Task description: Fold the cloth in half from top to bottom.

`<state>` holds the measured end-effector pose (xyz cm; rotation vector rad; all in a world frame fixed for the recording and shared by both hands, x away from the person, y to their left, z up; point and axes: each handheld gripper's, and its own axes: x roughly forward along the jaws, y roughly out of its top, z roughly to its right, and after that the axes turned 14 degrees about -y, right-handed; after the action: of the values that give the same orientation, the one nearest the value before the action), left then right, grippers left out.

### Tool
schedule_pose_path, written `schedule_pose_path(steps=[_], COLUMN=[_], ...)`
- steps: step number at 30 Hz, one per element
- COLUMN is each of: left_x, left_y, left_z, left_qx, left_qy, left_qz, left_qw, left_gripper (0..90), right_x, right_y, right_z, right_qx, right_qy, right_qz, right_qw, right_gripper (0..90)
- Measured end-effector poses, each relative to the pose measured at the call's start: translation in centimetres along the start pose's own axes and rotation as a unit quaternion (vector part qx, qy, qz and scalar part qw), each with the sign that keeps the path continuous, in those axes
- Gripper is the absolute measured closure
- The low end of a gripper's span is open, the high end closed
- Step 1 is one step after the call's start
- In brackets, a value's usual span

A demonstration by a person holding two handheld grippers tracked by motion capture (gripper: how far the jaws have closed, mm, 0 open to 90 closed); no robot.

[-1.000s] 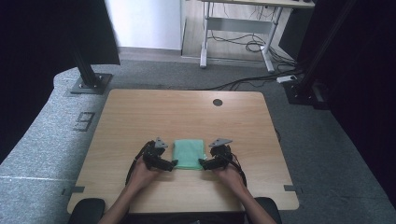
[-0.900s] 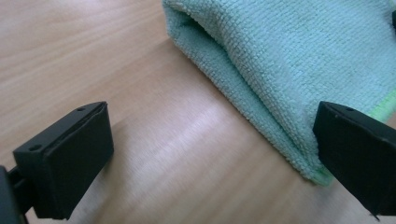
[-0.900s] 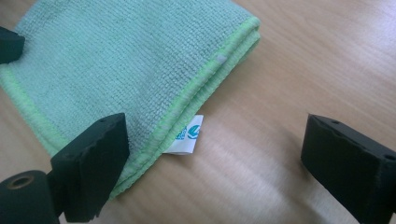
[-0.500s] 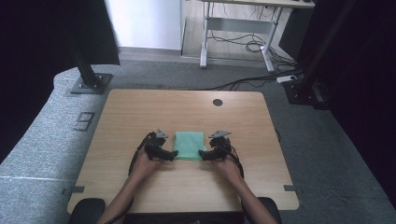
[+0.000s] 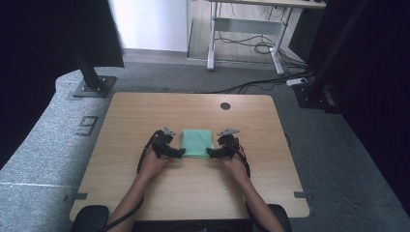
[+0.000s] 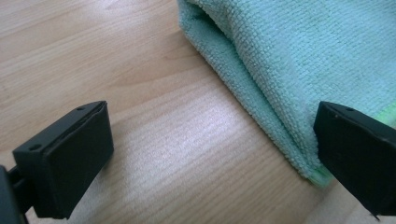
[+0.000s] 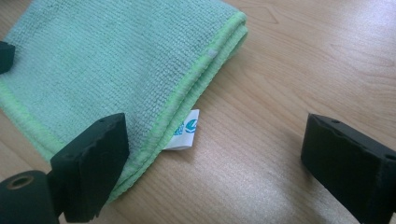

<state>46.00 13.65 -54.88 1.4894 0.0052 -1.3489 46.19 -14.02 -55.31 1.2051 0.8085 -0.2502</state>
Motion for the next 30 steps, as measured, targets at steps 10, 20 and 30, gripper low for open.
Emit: schedule_pose_path(steps=[10,20,30], left_x=[0.0,-0.9,-3.7], left_y=[0.0,0.2,-0.2], left_z=[0.0,0.5,1.9], left_qx=[0.001,0.01,0.037], left_qy=[-0.007,-0.022,-0.049], left_qz=[0.001,0.001,0.0], left_qw=[1.0,0.9997,0.9981], left_gripper=[0.0,0.4,0.0], right_x=[-0.1,-1.3,-4.2], right_y=[0.0,0.6,1.2], right_z=[0.0,-0.1,0.1], right_qx=[0.005,0.004,-0.02], right_qy=[0.003,0.023,0.035], right_qz=[0.0,0.005,0.015], right_qw=[1.0,0.9997,0.9991], right_gripper=[7.9,12.1,2.4])
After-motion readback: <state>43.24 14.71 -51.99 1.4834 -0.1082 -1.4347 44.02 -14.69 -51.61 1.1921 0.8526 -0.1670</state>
